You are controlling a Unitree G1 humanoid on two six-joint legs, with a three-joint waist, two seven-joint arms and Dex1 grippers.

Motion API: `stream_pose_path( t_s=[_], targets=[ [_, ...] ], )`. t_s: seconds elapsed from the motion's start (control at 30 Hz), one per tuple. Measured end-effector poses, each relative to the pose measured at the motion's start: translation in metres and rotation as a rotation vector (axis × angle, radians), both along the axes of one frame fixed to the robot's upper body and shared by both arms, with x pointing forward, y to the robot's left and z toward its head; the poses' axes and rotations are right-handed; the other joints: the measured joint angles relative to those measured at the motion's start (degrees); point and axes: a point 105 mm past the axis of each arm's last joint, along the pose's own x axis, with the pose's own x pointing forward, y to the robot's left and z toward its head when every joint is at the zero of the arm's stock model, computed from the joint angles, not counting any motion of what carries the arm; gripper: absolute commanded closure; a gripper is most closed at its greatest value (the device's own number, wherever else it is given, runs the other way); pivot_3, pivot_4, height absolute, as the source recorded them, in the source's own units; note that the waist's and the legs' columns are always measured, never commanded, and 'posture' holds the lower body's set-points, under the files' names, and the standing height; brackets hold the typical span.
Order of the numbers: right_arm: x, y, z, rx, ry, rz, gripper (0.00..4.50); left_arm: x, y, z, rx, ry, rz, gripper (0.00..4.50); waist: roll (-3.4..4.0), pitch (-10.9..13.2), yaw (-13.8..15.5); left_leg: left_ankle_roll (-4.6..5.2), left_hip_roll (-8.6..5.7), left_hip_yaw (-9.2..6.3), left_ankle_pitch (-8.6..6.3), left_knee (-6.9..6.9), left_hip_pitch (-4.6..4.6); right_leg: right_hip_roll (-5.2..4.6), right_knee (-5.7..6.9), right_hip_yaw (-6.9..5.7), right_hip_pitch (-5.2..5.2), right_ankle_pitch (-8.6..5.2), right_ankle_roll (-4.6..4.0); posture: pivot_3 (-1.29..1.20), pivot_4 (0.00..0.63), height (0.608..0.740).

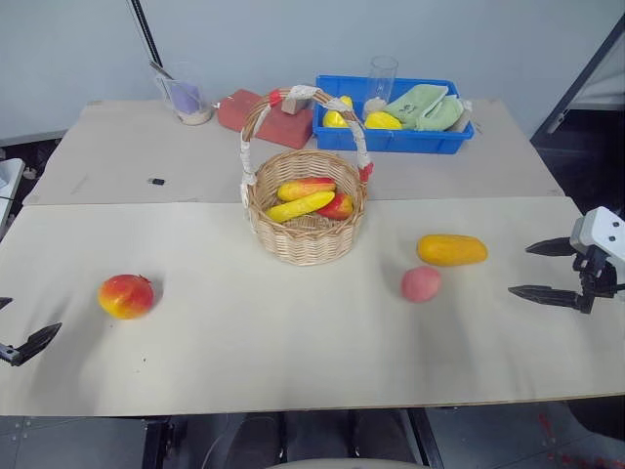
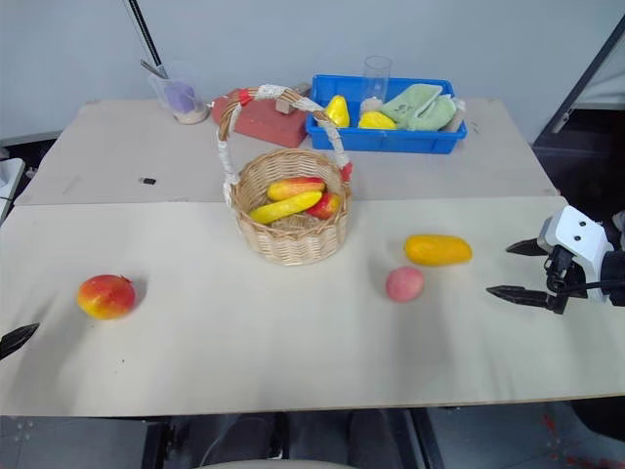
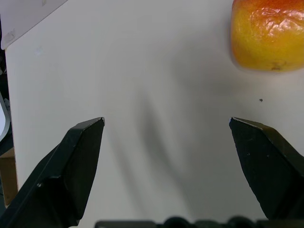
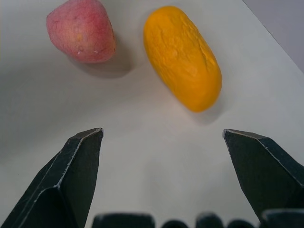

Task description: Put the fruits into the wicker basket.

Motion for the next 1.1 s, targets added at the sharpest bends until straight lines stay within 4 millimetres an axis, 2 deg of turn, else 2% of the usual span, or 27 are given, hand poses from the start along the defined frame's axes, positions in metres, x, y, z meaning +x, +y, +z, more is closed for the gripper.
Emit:
stream_pose_path(
  t_s=[0.1, 0.23, 0.37, 0.63, 0.7, 0.9, 1.1],
  targets=[
    [0.0, 0.0, 0.0, 0.001, 0.001, -0.002, 0.03, 0.001, 0.0, 0.001, -0.004, -0.002, -0.001, 0.0, 0.0, 0.0, -0.03, 0.0, 0.0, 0.01, 0.0, 0.0, 0.01, 0.0, 0.01, 0.0, 0.0, 0.0, 0.0, 0.0, 0.15, 0.74],
    [0.0, 0.003, 0.001, -0.001, 0.003, 0.004, 0.03, 0.01, -0.005, 0.012, -0.003, -0.058, -0.023, 0.0, 0.0, 0.0, 0.0, 0.0, 0.0, 0.01, 0.0, 0.0, 0.0, 0.01, 0.02, -0.01, 0.0, 0.0, 0.0, 0.0, 0.15, 0.74],
    [0.0, 0.003, 0.001, 0.001, 0.008, 0.001, 0.03, 0.012, -0.014, 0.015, -0.007, -0.065, -0.067, 0.0, 0.0, 0.0, -0.07, 0.0, 0.0, 0.04, -0.01, 0.0, -0.01, -0.01, 0.01, -0.01, -0.01, 0.0, 0.01, 0.0, 0.15, 0.74],
    [-0.001, 0.004, 0.0, 0.0, 0.01, 0.002, 0.03, 0.011, -0.018, 0.02, -0.109, -0.096, -0.057, 0.0, 0.0, 0.0, -0.09, 0.0, 0.0, 0.06, 0.0, 0.0, 0.02, 0.03, 0.02, -0.01, -0.01, 0.0, 0.01, 0.0, 0.15, 0.74],
    [0.002, 0.009, 0.005, 0.012, -0.004, 0.013, 0.03, 0.012, -0.026, 0.02, -0.158, -0.091, -0.074, 0.0, 0.0, 0.0, -0.1, 0.0, 0.0, 0.06, 0.0, 0.0, 0.01, 0.02, 0.03, 0.0, -0.01, 0.01, 0.01, 0.0, 0.15, 0.74],
    [0.001, 0.056, 0.039, 0.111, -0.051, 0.167, 0.03, 0.015, -0.063, 0.014, -0.312, -0.07, -0.158, 0.0, 0.01, 0.0, -0.09, 0.0, 0.05, 0.02, 0.0, -0.01, 0.02, 0.06, 0.04, 0.0, -0.02, 0.01, 0.01, 0.0, 0.15, 0.74],
    [-0.014, 0.112, 0.067, 0.187, -0.051, 0.383, 0.03, 0.032, -0.07, 0.003, -0.365, -0.13, -0.119, 0.0, -0.01, 0.0, 0.01, 0.0, 0.01, -0.06, 0.0, -0.01, -0.02, -0.02, 0.01, -0.03, -0.01, 0.01, 0.02, 0.0, 0.15, 0.74]
  ],
)
